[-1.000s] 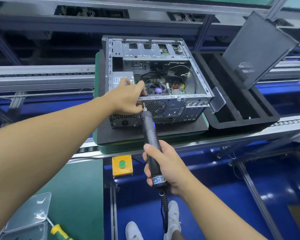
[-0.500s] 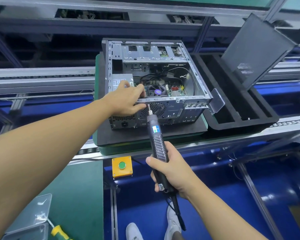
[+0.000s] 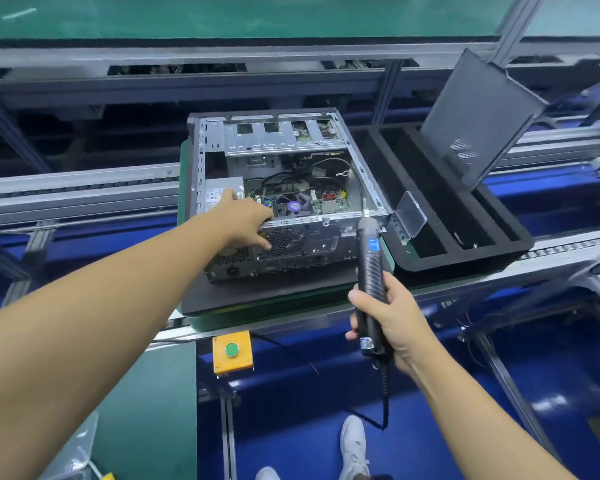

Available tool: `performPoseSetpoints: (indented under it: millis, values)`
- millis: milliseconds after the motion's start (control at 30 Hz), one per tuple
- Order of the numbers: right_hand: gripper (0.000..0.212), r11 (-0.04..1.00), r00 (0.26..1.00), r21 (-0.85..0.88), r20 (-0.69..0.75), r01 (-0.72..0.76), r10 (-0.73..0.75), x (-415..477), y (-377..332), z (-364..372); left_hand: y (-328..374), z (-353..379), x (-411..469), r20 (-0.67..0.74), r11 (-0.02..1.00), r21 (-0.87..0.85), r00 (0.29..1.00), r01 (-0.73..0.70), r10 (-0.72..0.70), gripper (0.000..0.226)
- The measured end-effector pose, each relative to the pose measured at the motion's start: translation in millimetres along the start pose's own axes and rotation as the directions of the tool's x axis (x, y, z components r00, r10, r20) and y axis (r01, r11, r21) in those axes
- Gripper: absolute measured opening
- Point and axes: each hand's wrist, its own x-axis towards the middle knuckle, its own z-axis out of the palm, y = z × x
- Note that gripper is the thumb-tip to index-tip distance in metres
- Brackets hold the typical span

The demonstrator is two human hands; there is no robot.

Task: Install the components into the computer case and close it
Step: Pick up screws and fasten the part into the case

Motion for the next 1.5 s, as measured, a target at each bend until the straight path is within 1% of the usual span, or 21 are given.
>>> performPoseSetpoints:
  millis: [67, 100, 133, 200, 233, 367, 467, 533, 600, 700, 833, 900, 1000, 1067, 1133, 1233, 1300, 1367, 1433, 1500]
  values:
    - [0.023, 1.000, 0.999, 0.003, -0.037, 0.005, -0.005, 7.2, -4.9, -21.7, 5.7, -9.2, 7.8, 0.068, 1.000, 0.001, 0.998, 0.019, -0.019, 0.049]
    - [0.022, 1.000, 0.999, 0.011, -0.050, 0.005, -0.004, 11.6, -7.0, -32.1, 9.8, -13.1, 12.0, 0.057, 1.000, -0.018, 0.998, 0.009, -0.008, 0.053]
    - [0.023, 1.000, 0.998, 0.021, -0.057, 0.005, -0.003, 16.9, -8.9, -42.4, 15.2, -17.4, 17.0, -0.002, 0.999, -0.050, 1.000, -0.006, 0.006, 0.055]
    - [0.027, 0.999, 0.998, 0.042, -0.058, 0.004, -0.001, 28.3, -12.9, -60.4, 29.6, -27.5, 28.1, -0.163, 0.987, -0.154, 0.986, -0.043, 0.017, 0.052]
    - [0.030, 0.998, 0.999, 0.056, -0.050, 0.000, 0.003, 34.5, -15.0, -69.4, 38.0, -33.0, 35.3, -0.199, 0.977, -0.205, 0.980, -0.066, 0.025, 0.048]
    - [0.027, 0.992, 0.999, 0.117, 0.011, -0.047, 0.046, 65.1, -22.9, -107.5, 73.1, -50.6, 74.3, -0.185, 0.938, -0.286, 0.972, -0.195, 0.146, 0.027]
    - [0.024, 0.991, 0.996, 0.106, 0.040, -0.079, 0.075, 89.9, -31.2, -139.9, 100.8, -62.8, 106.9, -0.225, 0.901, -0.368, 0.962, -0.229, 0.152, 0.020]
    - [0.024, 0.994, 0.997, 0.076, 0.011, -0.081, 0.080, 105.6, -36.4, -161.6, 122.1, -72.4, 130.4, -0.227, 0.874, -0.415, 0.959, -0.251, 0.168, 0.018]
    - [0.028, 0.994, 0.995, 0.066, -0.040, -0.089, 0.092, 120.7, -39.3, -182.9, 145.0, -81.1, 155.6, -0.217, 0.857, -0.440, 0.958, -0.268, 0.188, 0.014]
    - [0.037, 0.990, 0.989, 0.077, -0.087, -0.117, 0.123, 141.4, -39.4, -216.0, 179.8, -86.5, 196.5, -0.151, 0.886, -0.375, 0.961, -0.273, 0.232, 0.012]
    - [0.033, 0.990, 0.985, 0.054, -0.104, -0.133, 0.138, 165.1, -33.9, -253.9, 218.3, -77.5, 246.4, 0.051, 0.912, -0.354, 0.969, -0.208, 0.241, 0.013]
    - [0.031, 0.989, 0.983, 0.050, -0.110, -0.141, 0.146, 177.4, -29.5, -267.9, 230.6, -66.3, 268.0, 0.131, 0.928, -0.333, 0.967, -0.166, 0.220, 0.014]
    - [0.034, 0.987, 0.982, 0.036, -0.098, -0.159, 0.161, 197.3, -23.2, -283.5, 239.6, -45.0, 296.1, 0.244, 0.958, -0.269, 0.955, -0.101, 0.169, 0.014]
    - [0.035, 0.984, 0.981, 0.012, -0.078, -0.179, 0.179, 211.7, -19.9, -290.5, 240.5, -31.1, 312.0, 0.292, 0.971, -0.236, 0.949, -0.047, 0.117, 0.015]
    - [0.035, 0.979, 0.978, -0.010, -0.055, -0.203, 0.202, 226.5, -17.3, -295.5, 238.4, -17.9, 324.0, 0.314, 0.984, -0.180, 0.948, 0.006, 0.051, 0.017]
    - [0.032, 0.969, 0.969, -0.032, -0.031, -0.246, 0.245, 248.4, -14.5, -302.7, 232.9, 0.4, 335.8, 0.302, 0.998, -0.043, 0.953, 0.047, -0.031, 0.023]
    - [0.031, 0.959, 0.961, -0.064, -0.040, -0.276, 0.274, 260.7, -12.6, -305.9, 229.8, 11.1, 341.3, 0.273, 0.999, 0.025, 0.961, 0.037, -0.043, 0.023]
    - [0.032, 0.957, 0.958, -0.077, -0.081, -0.280, 0.274, 270.6, -9.7, -307.1, 228.8, 20.3, 346.2, 0.249, 0.996, 0.093, 0.968, 0.007, -0.030, 0.019]
    - [0.031, 0.964, 0.962, -0.067, -0.104, -0.259, 0.251, 277.2, -6.0, -306.7, 229.1, 28.5, 350.8, 0.267, 0.988, 0.154, 0.963, -0.023, -0.019, 0.016]
    - [0.029, 0.971, 0.969, -0.044, -0.091, -0.236, 0.231, 279.2, -2.9, -306.6, 231.6, 34.7, 355.3, 0.300, 0.975, 0.215, 0.954, -0.054, -0.013, 0.014]
